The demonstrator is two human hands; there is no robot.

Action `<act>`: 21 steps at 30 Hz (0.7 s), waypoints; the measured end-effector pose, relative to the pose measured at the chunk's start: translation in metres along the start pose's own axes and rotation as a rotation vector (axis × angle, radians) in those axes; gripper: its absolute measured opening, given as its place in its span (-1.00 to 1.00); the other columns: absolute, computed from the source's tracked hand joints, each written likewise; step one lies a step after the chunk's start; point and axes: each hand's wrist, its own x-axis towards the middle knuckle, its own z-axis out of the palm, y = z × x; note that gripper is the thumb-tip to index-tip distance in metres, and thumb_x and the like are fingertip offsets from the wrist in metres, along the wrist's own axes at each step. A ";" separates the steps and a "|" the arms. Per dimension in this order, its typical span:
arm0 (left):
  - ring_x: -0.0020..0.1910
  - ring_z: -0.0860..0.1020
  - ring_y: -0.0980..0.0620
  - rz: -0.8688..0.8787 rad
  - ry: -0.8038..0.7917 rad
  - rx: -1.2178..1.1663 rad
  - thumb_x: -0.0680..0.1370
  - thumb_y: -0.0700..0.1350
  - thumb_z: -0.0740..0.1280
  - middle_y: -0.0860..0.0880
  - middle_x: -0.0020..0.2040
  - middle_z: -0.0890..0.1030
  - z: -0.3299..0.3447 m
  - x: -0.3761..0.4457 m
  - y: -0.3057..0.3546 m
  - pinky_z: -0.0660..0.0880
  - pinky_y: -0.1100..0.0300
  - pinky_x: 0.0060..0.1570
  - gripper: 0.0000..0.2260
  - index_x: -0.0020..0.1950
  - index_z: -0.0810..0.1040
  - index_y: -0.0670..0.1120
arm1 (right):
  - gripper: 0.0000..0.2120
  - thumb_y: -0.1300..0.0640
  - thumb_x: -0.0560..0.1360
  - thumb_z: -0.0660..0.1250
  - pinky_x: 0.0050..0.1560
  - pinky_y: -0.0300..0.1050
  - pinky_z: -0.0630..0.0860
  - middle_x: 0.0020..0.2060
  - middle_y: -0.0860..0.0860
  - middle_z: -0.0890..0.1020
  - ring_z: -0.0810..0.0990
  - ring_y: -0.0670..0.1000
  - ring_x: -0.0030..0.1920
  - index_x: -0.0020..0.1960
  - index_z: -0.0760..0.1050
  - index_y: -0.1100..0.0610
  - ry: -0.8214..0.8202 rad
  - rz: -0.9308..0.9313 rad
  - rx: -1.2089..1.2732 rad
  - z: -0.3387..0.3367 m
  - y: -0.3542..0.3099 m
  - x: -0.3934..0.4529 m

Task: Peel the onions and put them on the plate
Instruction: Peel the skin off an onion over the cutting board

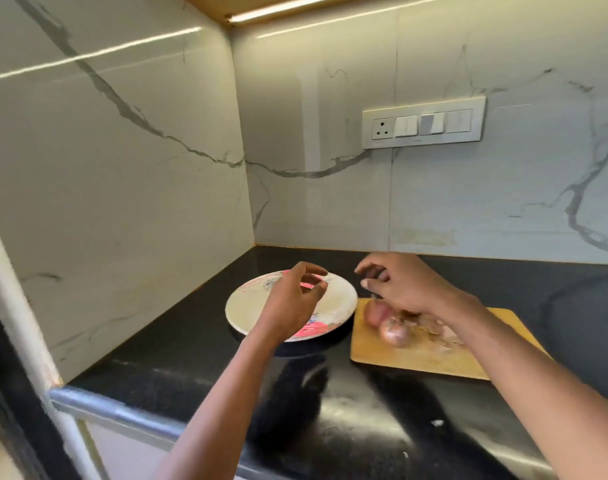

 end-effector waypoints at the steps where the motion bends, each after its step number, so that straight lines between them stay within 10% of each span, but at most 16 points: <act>1: 0.02 0.59 0.19 0.028 -0.025 -0.017 0.64 -0.04 0.35 0.13 0.05 0.63 0.011 0.002 0.010 0.50 0.24 0.01 -0.84 0.22 0.57 0.04 | -0.78 0.10 0.59 0.40 0.07 -0.17 0.52 0.00 -0.16 0.63 0.62 -0.12 0.00 0.23 0.59 -0.04 0.014 0.042 -0.008 -0.010 0.014 -0.011; 13: 0.07 0.55 0.19 0.126 -0.110 -0.040 0.66 -0.13 0.32 0.11 0.11 0.61 0.101 0.019 0.061 0.54 0.33 0.02 -0.83 0.24 0.58 0.01 | -0.47 -0.02 0.56 0.38 0.36 0.07 0.45 0.38 -0.08 0.51 0.47 0.04 0.37 0.48 0.35 -0.22 0.044 0.113 -0.159 -0.016 0.086 -0.052; 21: 0.05 0.57 0.16 0.195 -0.076 0.038 0.65 -0.09 0.34 0.08 0.10 0.61 0.108 0.018 0.059 0.52 0.37 0.01 -0.84 0.22 0.58 0.02 | -0.61 -0.11 0.55 0.41 0.14 0.03 0.52 0.10 -0.04 0.66 0.58 0.08 0.13 0.35 0.46 -0.18 0.125 0.050 -0.180 -0.017 0.079 -0.048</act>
